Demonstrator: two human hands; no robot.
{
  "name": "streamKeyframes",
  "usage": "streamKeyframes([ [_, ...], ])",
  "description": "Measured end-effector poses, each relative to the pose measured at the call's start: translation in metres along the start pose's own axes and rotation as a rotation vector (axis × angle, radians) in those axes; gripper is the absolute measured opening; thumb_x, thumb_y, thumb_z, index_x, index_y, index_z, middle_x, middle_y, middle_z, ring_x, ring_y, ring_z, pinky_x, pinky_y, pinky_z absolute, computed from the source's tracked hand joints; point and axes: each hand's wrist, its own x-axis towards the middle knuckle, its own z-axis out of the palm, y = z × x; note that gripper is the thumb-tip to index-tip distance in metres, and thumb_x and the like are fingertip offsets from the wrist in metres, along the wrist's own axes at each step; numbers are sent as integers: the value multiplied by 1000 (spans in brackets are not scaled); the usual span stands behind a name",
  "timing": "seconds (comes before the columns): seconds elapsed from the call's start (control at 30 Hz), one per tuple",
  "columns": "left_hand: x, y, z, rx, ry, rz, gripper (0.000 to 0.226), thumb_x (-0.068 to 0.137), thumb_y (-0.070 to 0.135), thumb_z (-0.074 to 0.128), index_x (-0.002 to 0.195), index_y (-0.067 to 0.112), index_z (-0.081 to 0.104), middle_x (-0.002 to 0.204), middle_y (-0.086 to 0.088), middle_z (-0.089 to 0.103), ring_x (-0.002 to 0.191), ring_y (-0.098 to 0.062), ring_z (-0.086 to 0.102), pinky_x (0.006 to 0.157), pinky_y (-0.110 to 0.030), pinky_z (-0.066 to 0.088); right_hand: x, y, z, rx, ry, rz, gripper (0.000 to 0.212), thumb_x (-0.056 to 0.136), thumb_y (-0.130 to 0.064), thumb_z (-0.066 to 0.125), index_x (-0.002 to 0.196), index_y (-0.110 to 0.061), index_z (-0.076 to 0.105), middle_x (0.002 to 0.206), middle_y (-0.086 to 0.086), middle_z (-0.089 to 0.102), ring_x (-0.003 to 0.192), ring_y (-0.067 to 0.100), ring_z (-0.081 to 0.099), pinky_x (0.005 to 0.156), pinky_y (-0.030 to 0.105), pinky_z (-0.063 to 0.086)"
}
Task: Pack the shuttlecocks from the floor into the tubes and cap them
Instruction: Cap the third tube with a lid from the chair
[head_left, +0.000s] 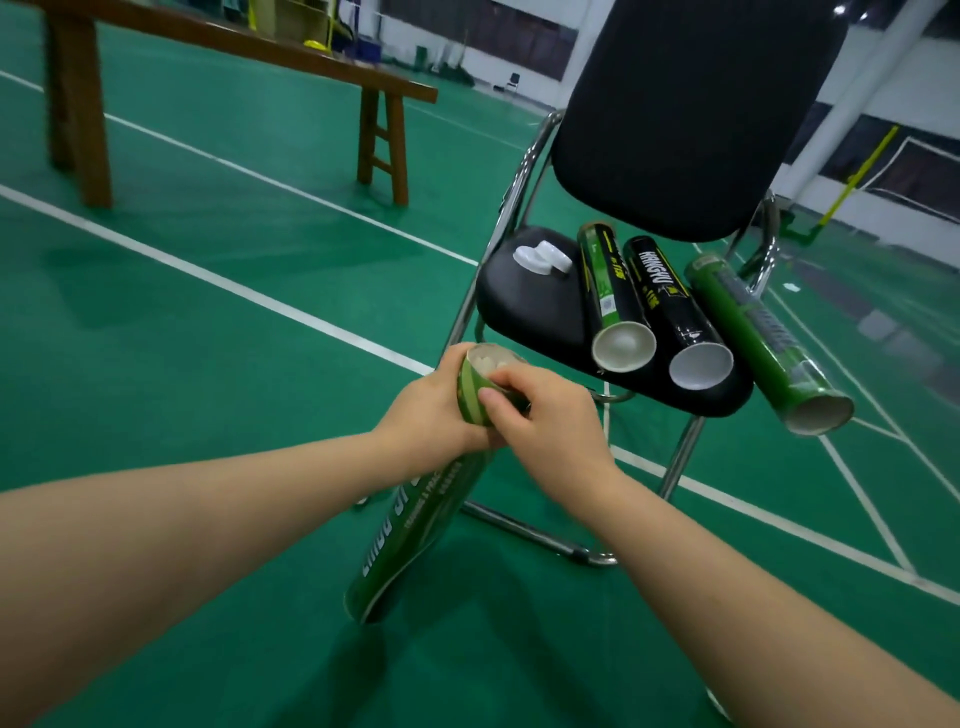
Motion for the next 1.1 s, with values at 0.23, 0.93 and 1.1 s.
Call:
streamKeyframes([
  [0.23, 46, 4, -8, -51, 70, 4, 79, 55, 38, 62, 129, 29, 32, 76, 8, 51, 78, -23, 51, 60, -29, 35, 48, 13, 2, -108, 115, -87, 16, 82, -23, 58, 91, -14, 68, 86, 6, 68, 83, 26, 56, 67, 32, 34],
  [0.93, 174, -26, -2, -88, 190, -1, 81, 63, 43, 79, 126, 32, 30, 92, 12, 49, 84, -14, 48, 68, -23, 34, 230, 87, -1, -18, 305, 98, 18, 90, -22, 44, 98, -22, 60, 96, -3, 59, 94, 20, 54, 79, 33, 42],
  [1.1, 181, -32, 1, -104, 216, -6, 80, 63, 39, 80, 126, 32, 31, 92, 14, 49, 87, -14, 47, 70, -21, 33, 287, 145, 13, -201, 18, 390, 42, 89, -19, 38, 127, -27, 51, 131, 11, 51, 112, 33, 51, 95, 41, 43],
])
